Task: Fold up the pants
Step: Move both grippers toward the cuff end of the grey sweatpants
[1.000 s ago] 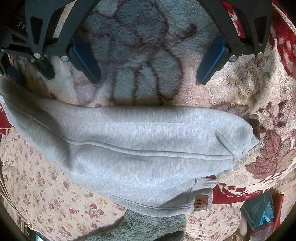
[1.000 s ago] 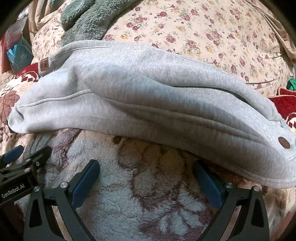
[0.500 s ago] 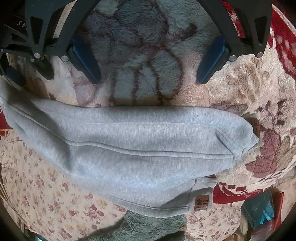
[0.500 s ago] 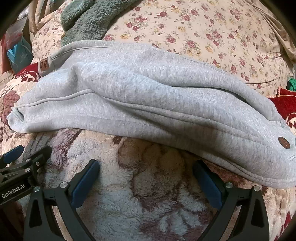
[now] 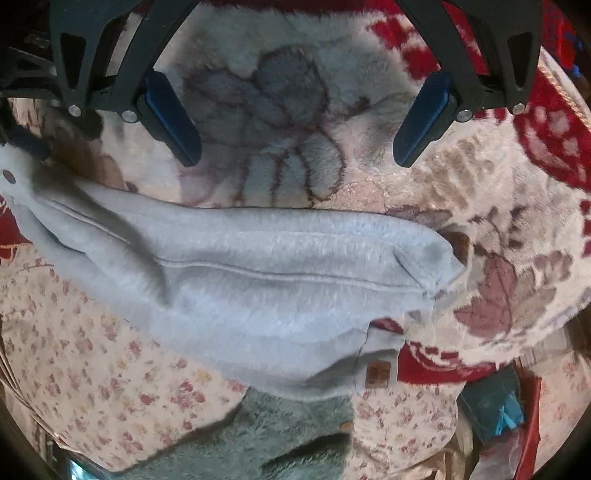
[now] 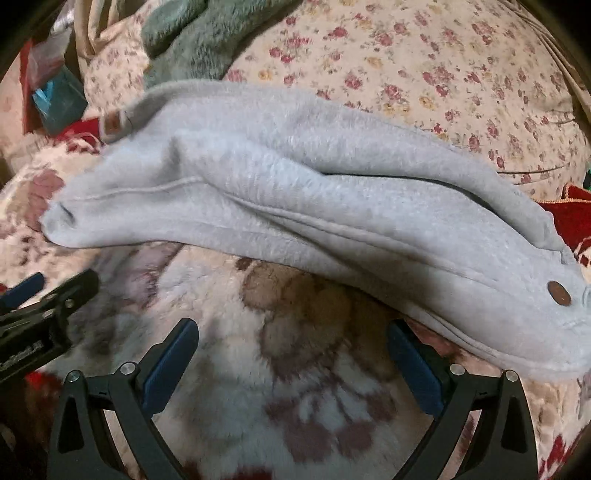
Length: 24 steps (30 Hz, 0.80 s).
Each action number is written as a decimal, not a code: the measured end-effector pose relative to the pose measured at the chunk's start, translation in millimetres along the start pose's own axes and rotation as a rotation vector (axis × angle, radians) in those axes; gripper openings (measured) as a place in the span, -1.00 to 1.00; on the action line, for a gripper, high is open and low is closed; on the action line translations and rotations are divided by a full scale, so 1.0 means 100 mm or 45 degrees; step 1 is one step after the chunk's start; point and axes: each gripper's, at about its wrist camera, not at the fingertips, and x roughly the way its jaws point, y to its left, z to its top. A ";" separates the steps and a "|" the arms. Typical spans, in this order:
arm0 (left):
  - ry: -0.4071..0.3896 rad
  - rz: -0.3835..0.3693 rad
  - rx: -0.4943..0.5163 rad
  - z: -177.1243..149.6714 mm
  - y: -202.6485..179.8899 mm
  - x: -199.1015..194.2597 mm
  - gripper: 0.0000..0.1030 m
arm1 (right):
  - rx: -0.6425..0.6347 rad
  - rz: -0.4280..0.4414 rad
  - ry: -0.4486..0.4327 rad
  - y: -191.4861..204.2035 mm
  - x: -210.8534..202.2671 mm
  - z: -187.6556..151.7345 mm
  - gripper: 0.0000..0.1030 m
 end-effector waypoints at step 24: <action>-0.039 -0.067 0.028 0.08 -0.02 -0.48 1.00 | -0.126 0.192 -0.130 0.02 -0.59 -0.03 0.98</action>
